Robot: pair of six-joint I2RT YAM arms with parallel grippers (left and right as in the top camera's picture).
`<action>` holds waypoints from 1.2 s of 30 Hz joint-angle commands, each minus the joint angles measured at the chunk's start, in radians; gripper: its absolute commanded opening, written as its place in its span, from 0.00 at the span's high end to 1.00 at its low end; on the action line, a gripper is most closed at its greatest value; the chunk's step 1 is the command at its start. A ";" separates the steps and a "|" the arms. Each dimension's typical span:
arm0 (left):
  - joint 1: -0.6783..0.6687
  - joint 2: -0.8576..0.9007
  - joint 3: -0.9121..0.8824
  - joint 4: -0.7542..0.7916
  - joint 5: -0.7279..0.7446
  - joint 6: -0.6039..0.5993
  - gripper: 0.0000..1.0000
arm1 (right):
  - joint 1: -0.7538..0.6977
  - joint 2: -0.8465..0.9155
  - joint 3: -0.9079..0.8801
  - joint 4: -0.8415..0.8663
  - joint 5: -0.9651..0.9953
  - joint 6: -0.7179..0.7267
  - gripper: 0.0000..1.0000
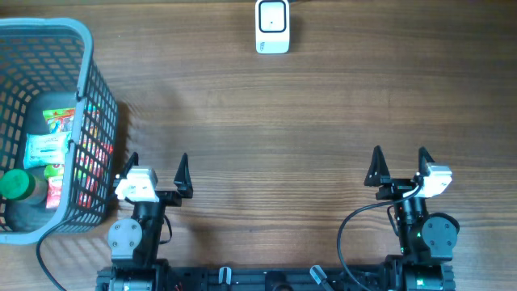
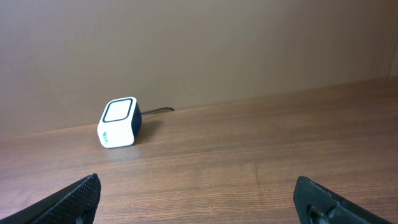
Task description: Scan the item barcode
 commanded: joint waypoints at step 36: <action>0.006 0.496 0.693 -0.351 0.209 -0.113 0.00 | -0.004 -0.005 -0.001 0.002 0.014 0.006 0.00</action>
